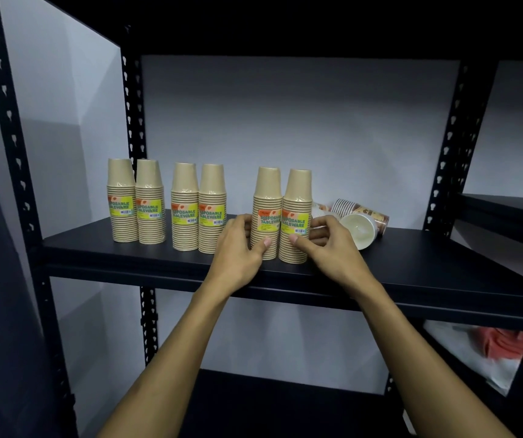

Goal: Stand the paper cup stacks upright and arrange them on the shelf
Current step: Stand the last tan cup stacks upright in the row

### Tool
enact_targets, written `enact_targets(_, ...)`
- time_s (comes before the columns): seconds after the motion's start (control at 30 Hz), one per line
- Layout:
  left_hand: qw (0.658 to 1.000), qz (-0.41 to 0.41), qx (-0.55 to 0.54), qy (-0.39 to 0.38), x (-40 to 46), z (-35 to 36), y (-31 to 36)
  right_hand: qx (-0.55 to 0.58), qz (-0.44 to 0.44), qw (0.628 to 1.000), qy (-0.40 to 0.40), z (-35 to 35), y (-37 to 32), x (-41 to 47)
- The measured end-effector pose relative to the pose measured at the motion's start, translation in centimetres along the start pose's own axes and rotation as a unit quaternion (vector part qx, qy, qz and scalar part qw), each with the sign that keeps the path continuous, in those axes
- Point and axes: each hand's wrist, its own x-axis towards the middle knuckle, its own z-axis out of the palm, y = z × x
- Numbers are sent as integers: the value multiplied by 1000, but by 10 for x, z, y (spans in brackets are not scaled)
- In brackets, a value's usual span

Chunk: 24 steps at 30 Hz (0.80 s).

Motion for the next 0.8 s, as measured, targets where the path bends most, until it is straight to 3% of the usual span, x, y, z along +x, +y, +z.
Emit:
enact_targets(0.17,1000,6,10,5,0,2,1,-52,-16,998,16,7,0,2)
enact_targets(0.6,999,35,-4,13,-17,-2,9,-25,-40,999,-17,6,3,4)
enact_targets(0.8,998,60,22,22,-22,-5,10,-106,-99,989,-17,13,-1,6)
